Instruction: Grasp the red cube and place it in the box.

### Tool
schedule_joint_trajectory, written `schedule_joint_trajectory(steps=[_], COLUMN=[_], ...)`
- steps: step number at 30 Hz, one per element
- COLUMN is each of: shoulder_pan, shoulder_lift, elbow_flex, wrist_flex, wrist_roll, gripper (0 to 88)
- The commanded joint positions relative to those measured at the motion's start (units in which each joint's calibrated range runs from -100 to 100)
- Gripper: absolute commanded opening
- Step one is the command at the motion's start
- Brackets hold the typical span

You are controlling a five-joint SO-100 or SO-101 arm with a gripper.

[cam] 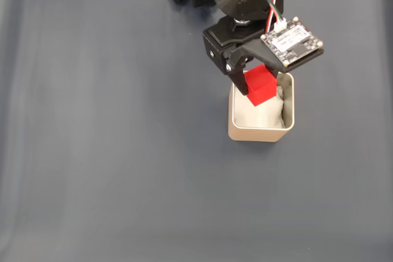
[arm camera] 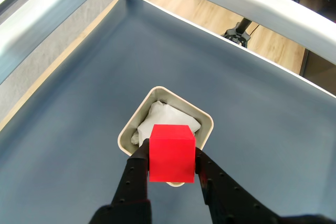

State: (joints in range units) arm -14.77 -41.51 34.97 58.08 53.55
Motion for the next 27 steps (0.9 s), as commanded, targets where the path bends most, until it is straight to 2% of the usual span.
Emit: schedule_joint_trajectory(steps=[1,19,23,27], shoulder_pan=[-0.11,1.24,1.46,1.60], shoulder_lift=[0.44,3.13,2.61,1.74], elbow_flex=[-1.34,-1.43,-1.34,-0.52], wrist_flex=[-1.58,-3.22,-3.30,-4.12], wrist_roll=[0.49,-0.24,-2.00,-1.76], gripper=[0.2,0.8,11.3,23.7])
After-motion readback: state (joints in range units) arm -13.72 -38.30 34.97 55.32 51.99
